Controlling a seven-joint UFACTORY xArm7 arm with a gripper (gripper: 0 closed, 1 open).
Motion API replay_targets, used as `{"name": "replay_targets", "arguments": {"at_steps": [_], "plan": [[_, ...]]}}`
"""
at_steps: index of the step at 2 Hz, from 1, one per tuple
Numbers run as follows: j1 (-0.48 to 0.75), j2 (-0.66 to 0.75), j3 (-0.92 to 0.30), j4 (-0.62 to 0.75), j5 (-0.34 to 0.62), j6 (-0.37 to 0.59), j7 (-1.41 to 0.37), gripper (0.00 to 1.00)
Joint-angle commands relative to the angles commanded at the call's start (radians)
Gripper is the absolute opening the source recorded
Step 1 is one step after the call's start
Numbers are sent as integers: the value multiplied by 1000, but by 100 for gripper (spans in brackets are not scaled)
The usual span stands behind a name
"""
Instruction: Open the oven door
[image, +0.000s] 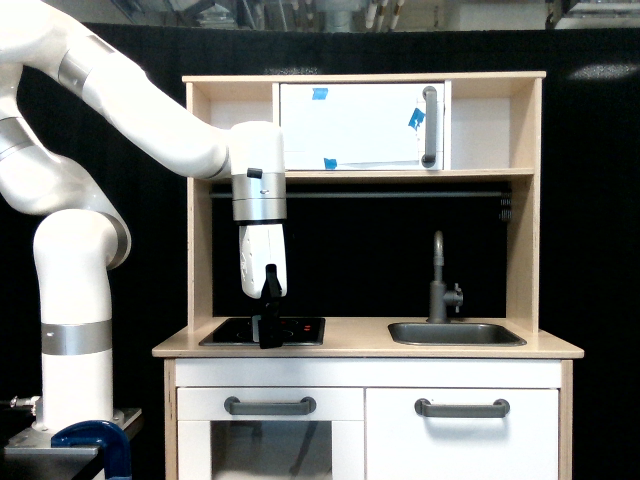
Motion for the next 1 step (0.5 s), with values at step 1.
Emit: {"name": "replay_targets", "arguments": {"at_steps": [1], "plan": [[154, 206, -40, 187, 118, -51, -162, 100]]}}
